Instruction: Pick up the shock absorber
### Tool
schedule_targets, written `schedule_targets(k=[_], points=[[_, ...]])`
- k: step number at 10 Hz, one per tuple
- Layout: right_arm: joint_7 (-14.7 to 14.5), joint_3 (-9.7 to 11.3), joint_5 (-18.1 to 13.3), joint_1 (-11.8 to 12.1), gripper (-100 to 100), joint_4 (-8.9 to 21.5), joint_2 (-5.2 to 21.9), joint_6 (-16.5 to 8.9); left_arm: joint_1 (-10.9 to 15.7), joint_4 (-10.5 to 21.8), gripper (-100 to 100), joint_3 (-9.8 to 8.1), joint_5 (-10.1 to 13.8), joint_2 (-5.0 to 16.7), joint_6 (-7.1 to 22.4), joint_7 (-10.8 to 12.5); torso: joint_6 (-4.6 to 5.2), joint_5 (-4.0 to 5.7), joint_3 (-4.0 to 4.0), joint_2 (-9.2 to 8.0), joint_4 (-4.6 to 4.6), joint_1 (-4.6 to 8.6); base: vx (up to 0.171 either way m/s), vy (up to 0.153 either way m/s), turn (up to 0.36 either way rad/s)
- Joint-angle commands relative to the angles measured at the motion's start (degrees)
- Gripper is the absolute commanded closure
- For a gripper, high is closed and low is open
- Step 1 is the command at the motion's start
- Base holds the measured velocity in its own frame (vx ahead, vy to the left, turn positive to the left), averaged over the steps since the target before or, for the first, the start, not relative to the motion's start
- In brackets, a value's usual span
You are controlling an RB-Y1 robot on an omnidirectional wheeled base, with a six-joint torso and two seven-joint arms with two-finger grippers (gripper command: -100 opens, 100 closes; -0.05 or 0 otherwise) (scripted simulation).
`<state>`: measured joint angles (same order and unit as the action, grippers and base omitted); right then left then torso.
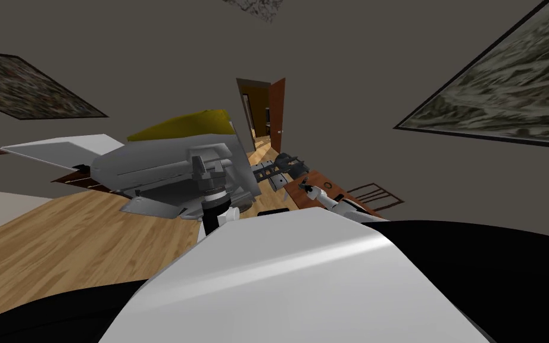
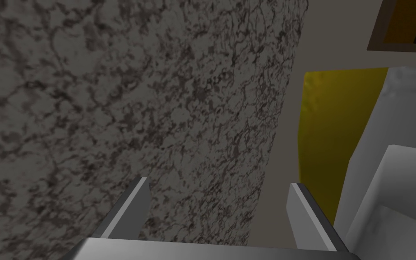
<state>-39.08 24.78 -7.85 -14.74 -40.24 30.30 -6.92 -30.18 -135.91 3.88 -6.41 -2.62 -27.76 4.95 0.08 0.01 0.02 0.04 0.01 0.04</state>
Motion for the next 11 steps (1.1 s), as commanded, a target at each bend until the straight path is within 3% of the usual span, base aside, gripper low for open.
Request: schedule_targets(k=[1, 3, 4, 5, 7, 8, 9, 10, 11], points=[[-1.85, -1.64, 2.78, 2.07, -100, 0.7, 0.8, 1.52, 0.0, 0.0, 0, 0.0, 0.0, 0.0, 0.0, 0.0, 0.0, 0.0, 0.0, 0.0, 0.0, 0.0, 0.003, 0.022, 0.366], [-1.85, -1.64, 2.78, 2.07, -100, 0.7, 0.8, 1.52, 0.0, 0.0, 0, 0.0, 0.0, 0.0, 0.0, 0.0, 0.0, -0.02, -0.01, -0.01, 0.0, -0.11, 0.002, 0.012, 0.032], [-3.71, -3.29, 5.51, 4.15, -100, 1.4, 1.6, 3.05, 0.0, 0.0, 0, 0.0, 0.0, 0.0, 0.0, 0.0, 0.02, -0.02, -0.01, -0.02, 0.0, -0.09, 0.003, 0.027, 0.26], [-3.71, -3.29, 5.56, 4.15, -100, 1.4, 1.6, 3.05, 0.01, 0.0, 0, 0.01, 0.0, 0.0, 0.0, 0.0, -0.05, -0.03, -0.01, -0.01, -0.01, -0.14, 0.003, 0.02, 0.198], [-7.24, -6.57, 9.87, 7.62, -100, 2.81, 3.2, 6.09, 0.01, 0.0, 0, 0.01, 0.0, 0.0, 0.0, 0.0, -0.02, -0.03, -0.02, -0.03, -0.01, -0.14, 0.006, 0.037, 0.313], [-7.42, -6.57, 11.12, 8.3, -100, 2.81, 3.2, 6.09, 0.01, 0.0, 0, 0.01, 0.0, 0.0, 0.0, 0.0, -0.04, -0.05, -0.01, -0.01, -0.01, -0.19, 0.01, 0.028, 0.177], [-9.27, -8.21, 13.34, 10.37, -100, 3.51, 4.0, 7.61, 0.0, 0.0, 0, 0.0, 0.0, 0.0, 0.0, 0.0, 0.01, -0.03, -0.01, -0.02, 0.0, -0.16, 0.007, 0.032, 0.253], [-9.27, -8.21, 13.9, 10.37, -100, 3.51, 4.0, 7.61, 0.0, 0.0, 0, 0.01, 0.0, 0.0, 0.0, 0.0, -0.03, -0.04, -0.02, -0.02, -0.01, -0.16, 0.004, 0.019, 0.173], [-11.12, -9.86, 15.99, 12.33, -100, 4.21, 4.79, 9.14, 0.0, 0.0, 0, 0.0, 0.0, 0.0, 0.0, 0.0, -0.01, -0.03, -0.01, -0.02, -0.01, -0.13, 0.005, 0.028, 0.287]])
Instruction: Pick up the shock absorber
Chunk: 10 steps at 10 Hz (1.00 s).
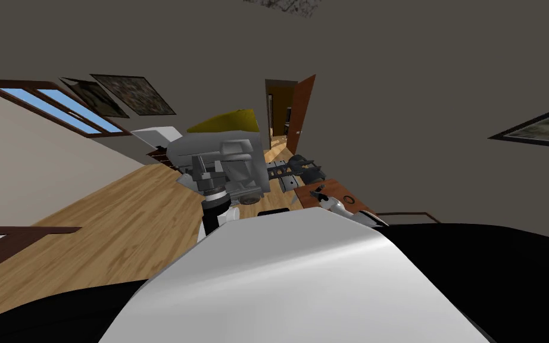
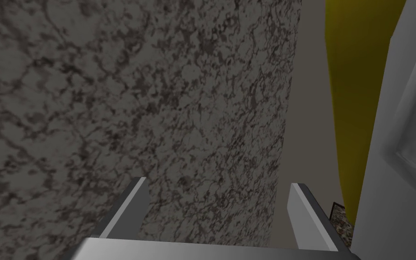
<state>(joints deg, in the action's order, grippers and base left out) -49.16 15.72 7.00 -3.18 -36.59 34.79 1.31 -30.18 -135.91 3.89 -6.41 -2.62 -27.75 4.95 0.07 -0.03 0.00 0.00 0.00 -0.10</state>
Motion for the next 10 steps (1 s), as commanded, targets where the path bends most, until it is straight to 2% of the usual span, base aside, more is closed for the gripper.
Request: schedule_targets(k=[1, 2, 3, 5, 6, 7, 8, 10], points=[[-1.05, -0.8, 1.84, 0.89, -100, 0.57, 0.31, 0.9, 0.0, 0.0, 0, 0.0, 0.0, 0.0, 0.0, 0.0, 0.0, 0.0, 0.0, 0.0, 0.0, 0.0, 0.005, 0.016, 0.117], [-1.05, -0.8, 1.84, 0.89, -100, 0.57, 0.31, 0.9, -0.01, 0.0, 0, -0.01, 0.0, 0.0, 0.0, 0.0, 0.03, 0.01, 0.0, -0.01, 0.0, 0.03, 0.003, 0.005, -0.015], [-2.9, -2.44, 4.41, 2.96, -100, 1.27, 1.11, 2.42, -0.01, 0.0, 0, -0.01, 0.0, 0.0, 0.0, 0.0, 0.03, 0.02, 0.0, 0.0, 0.0, 0.06, 0.006, 0.024, 0.321], [-2.9, -2.44, 4.62, 2.96, -100, 1.27, 1.11, 2.42, -0.01, 0.0, 0, -0.01, 0.0, 0.0, 0.0, 0.0, 0.02, 0.01, 0.01, 0.02, 0.0, 0.03, 0.006, 0.01, 0.058], [-4.76, -4.08, 7.25, 5.04, -100, 1.97, 1.91, 3.94, -0.01, 0.0, 0, -0.01, 0.0, 0.0, 0.0, 0.0, 0.04, 0.02, 0.01, 0.01, 0.0, 0.06, 0.006, 0.024, 0.287], [-4.76, -4.08, 7.4, 5.04, -100, 1.97, 1.91, 3.94, 0.0, 0.0, 0, 0.0, 0.0, 0.0, 0.0, 0.0, -0.03, 0.0, 0.0, 0.01, -0.01, 0.02, 0.009, 0.015, 0.149], [-6.61, -5.72, 9.75, 7.11, -100, 2.68, 2.7, 5.47, -0.01, 0.0, 0, -0.01, 0.0, 0.0, 0.0, 0.0, 0.03, 0.02, 0.01, 0.02, 0.01, 0.03, 0.011, 0.028, 0.299], [-6.61, -5.72, 10.18, 7.11, -100, 2.68, 2.7, 5.47, -0.01, 0.0, 0, -0.01, 0.0, 0.0, 0.0, 0.0, 0.02, 0.01, 0.01, 0.02, 0.0, 0.02, 0.008, 0.012, 0.043]])
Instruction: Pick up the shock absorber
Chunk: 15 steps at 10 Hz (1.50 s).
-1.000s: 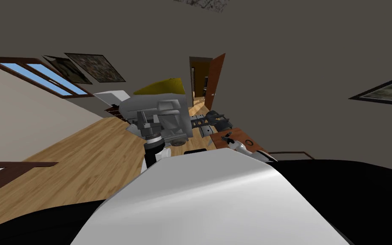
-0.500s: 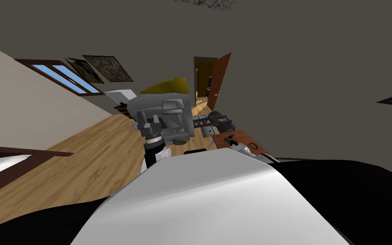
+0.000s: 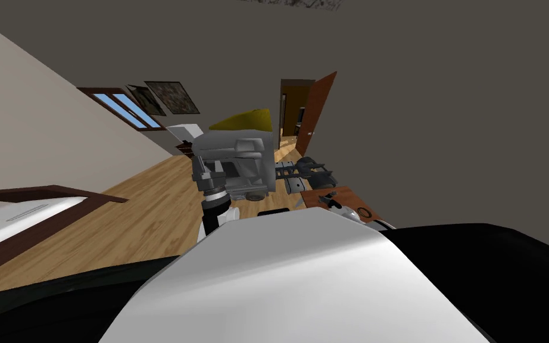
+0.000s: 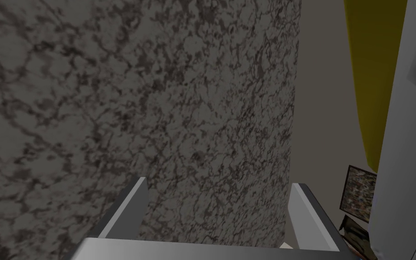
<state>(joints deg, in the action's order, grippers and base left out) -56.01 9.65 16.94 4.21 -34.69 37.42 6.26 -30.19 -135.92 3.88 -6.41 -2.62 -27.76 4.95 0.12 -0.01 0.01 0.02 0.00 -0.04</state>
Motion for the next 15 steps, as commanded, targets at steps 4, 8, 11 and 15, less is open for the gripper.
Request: schedule_targets(k=[4, 8, 11, 15], points=[[-0.35, 0.03, 1.95, 0.64, 100, 1.77, 0.86, 1.63, 0.0, 0.0, 0, 0.0, 0.0, 0.0, 0.0, 0.0, -0.05, 0.0, 0.0, 0.01, -0.02, 0.03, 0.003, 0.008, 0.082], [-0.37, 0.04, 1.94, 0.65, 0, 1.75, 0.86, 1.66, 0.0, 0.0, 0, 0.0, 0.0, 0.0, 0.0, 0.0, -0.05, 0.05, 0.03, 0.06, 0.0, 0.12, 0.0, 0.0, 0.0], [2.1, 1.98, -2.55, -2.35, 100, 0.07, -0.72, -1.0, -0.01, 0.0, 0, -0.01, 0.0, 0.0, 0.0, 0.0, 0.12, 0.23, 0.05, -0.01, 0.11, 0.27, -0.006, -0.026, -0.268], [7.23, 6.74, -9.46, -8.45, 100, -2.04, -3.12, -5.57, 0.0, 0.0, 0, 0.0, 0.0, 0.0, 0.0, 0.0, 0.08, 0.41, 0.12, 0.06, 0.18, 0.44, -0.014, -0.027, -0.262]])
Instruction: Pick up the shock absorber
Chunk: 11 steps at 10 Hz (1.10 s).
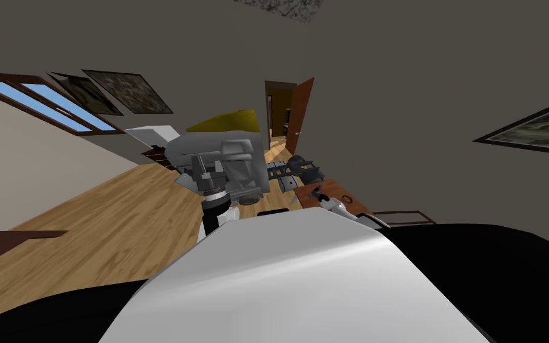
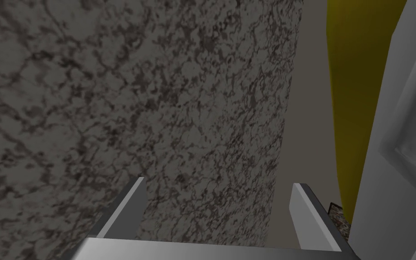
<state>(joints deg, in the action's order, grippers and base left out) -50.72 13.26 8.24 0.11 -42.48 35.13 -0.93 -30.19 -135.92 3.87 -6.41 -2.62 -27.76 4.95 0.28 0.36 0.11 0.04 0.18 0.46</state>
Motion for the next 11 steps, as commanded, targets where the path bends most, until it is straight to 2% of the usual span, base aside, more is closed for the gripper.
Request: schedule_targets(k=[1, 2, 3, 4, 5, 6, 7, 8, 9, 10, 11], points=[[2.37, 2.86, -2.18, -2.86, 100, 2.86, -0.83, 1.62, 0.0, 0.0, 0, 0.0, 0.0, 0.0, 0.0, 0.0, 0.0, 0.0, 0.0, 0.0, 0.0, 0.0, -0.008, -0.03, -0.197], [2.37, 3.31, -2.18, -4.47, 100, 4.12, -0.83, 1.62, 0.01, 0.0, 0, 0.01, 0.0, 0.0, 0.0, 0.0, -0.1, 0.05, 0.04, 0.06, 0.02, 0.01, -0.007, -0.008, -0.003], [2.37, 3.31, -2.18, -4.47, 100, 5.75, -0.83, 1.62, 0.01, 0.0, 0, 0.01, 0.0, 0.0, 0.0, 0.0, -0.16, -0.01, 0.04, 0.11, -0.03, -0.05, 0.003, -0.001, 0.04], [4.22, 4.95, -4.91, -6.55, 100, 5.05, -1.63, 0.1, 0.01, 0.0, 0, 0.01, 0.0, 0.0, 0.0, 0.0, -0.11, -0.02, 0.06, 0.11, 0.01, -0.09, -0.003, -0.019, -0.33], [6.07, 6.59, -6.34, -8.62, 100, 4.35, -2.43, -1.42, 0.0, 0.0, 0, 0.0, 0.0, 0.0, 0.0, 0.0, 0.02, -0.05, 0.05, 0.07, 0.03, -0.05, -0.013, -0.036, -0.486], [6.07, 6.59, -7.74, -8.62, 100, 4.35, -2.43, -1.42, 0.0, 0.0, 0, 0.0, 0.0, 0.0, 0.0, 0.0, -0.01, -0.05, 0.01, 0.03, -0.01, -0.02, -0.01, -0.025, -0.105], [7.93, 8.23, -9.6, -10.7, 100, 3.65, -3.23, -2.95, 0.01, 0.0, 0, 0.01, 0.0, 0.0, 0.0, 0.0, -0.1, -0.05, 0.01, 0.04, -0.02, -0.05, -0.006, -0.034, -0.272], [7.93, 8.23, -10.52, -10.7, 100, 3.65, -3.23, -2.95, 0.0, 0.0, 0, 0.0, 0.0, 0.0, 0.0, 0.0, -0.02, -0.08, 0.0, 0.02, -0.02, -0.05, -0.003, -0.021, -0.132], [9.78, 9.88, -12.52, -12.73, 100, 2.94, -4.03, -4.47, 0.01, 0.0, 0, 0.01, 0.0, 0.0, 0.0, 0.0, -0.11, -0.08, 0.01, 0.06, -0.03, -0.09, 0.0, -0.03, -0.262], [9.78, 9.88, -13.3, -12.77, 100, 2.94, -4.03, -4.47, 0.0, 0.0, 0, 0.0, 0.0, 0.0, 0.0, 0.0, -0.05, -0.11, 0.02, 0.07, -0.04, -0.09, 0.002, -0.021, -0.131], [11.64, 11.52, -15.02, -14.85, 100, 2.24, -4.83, -5.99, 0.01, 0.0, 0, 0.01, 0.0, 0.0, 0.0, 0.0, -0.1, -0.1, 0.0, 0.04, -0.04, -0.12, -0.005, -0.028, -0.297]])
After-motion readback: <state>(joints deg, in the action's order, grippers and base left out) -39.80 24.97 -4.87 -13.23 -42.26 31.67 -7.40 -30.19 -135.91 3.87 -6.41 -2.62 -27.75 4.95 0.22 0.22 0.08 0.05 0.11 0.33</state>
